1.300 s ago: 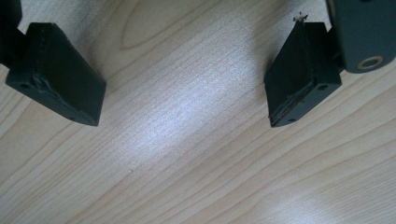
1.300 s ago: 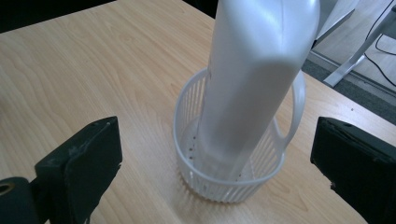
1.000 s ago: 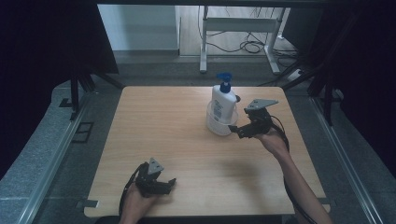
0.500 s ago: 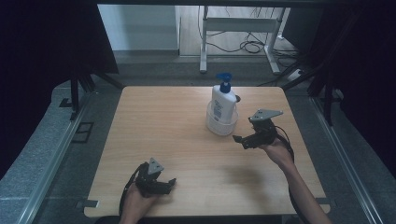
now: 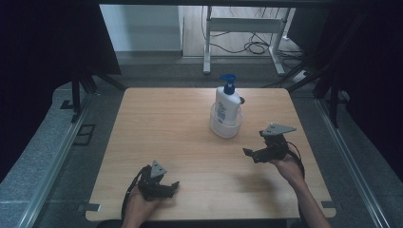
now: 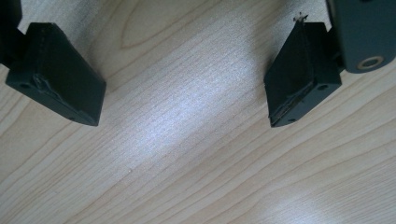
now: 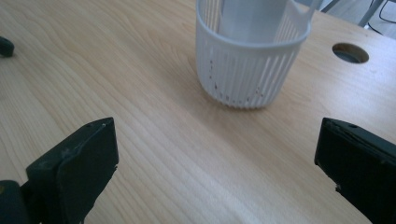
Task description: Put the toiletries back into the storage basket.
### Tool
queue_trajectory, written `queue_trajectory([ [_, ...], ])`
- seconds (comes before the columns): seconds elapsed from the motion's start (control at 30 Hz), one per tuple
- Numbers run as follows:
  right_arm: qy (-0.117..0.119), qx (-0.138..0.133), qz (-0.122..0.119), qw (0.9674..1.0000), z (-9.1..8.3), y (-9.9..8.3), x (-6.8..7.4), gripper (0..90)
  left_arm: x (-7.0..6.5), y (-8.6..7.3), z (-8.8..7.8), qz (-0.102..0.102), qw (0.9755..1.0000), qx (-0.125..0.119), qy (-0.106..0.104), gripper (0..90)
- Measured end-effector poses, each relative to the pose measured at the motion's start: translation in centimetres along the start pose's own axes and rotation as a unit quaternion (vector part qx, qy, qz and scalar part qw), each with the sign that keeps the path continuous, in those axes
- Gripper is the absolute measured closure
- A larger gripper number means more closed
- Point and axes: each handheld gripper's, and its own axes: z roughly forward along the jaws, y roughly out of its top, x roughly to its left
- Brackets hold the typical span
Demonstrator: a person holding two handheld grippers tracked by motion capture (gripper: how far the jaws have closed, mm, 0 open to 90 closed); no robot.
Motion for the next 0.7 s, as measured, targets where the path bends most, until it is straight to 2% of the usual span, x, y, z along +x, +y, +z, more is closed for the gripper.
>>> queue_trajectory([
  [0.17, -0.01, 0.013, -0.002, 0.9999, -0.2, -1.5, 0.1, 0.0, 0.0, 0.0, 0.0, -0.003, 1.0, -0.002, 0.001, 11.9],
  [0.4, -0.01, 0.023, -0.001, 0.9997, -0.2, -3.4, 0.6, 0.0, -0.1, 0.0, 0.0, -0.004, 1.0, -0.002, 0.001, 11.9],
  [0.43, -0.01, 0.028, -0.002, 0.9996, -0.1, -4.1, 0.9, 0.0, -0.1, 0.0, 0.0, -0.004, 1.0, -0.002, 0.001, 11.9],
  [0.6, -0.011, 0.043, -0.009, 0.999, 0.2, -5.4, 1.3, 0.0, -0.1, 0.0, 0.0, -0.004, 1.0, -0.002, 0.002, 11.9],
  [0.7, -0.008, 0.051, -0.005, 0.9986, 0.5, -6.2, 1.5, 0.0, -0.1, 0.0, 0.0, -0.005, 1.0, -0.002, 0.002, 11.9],
])
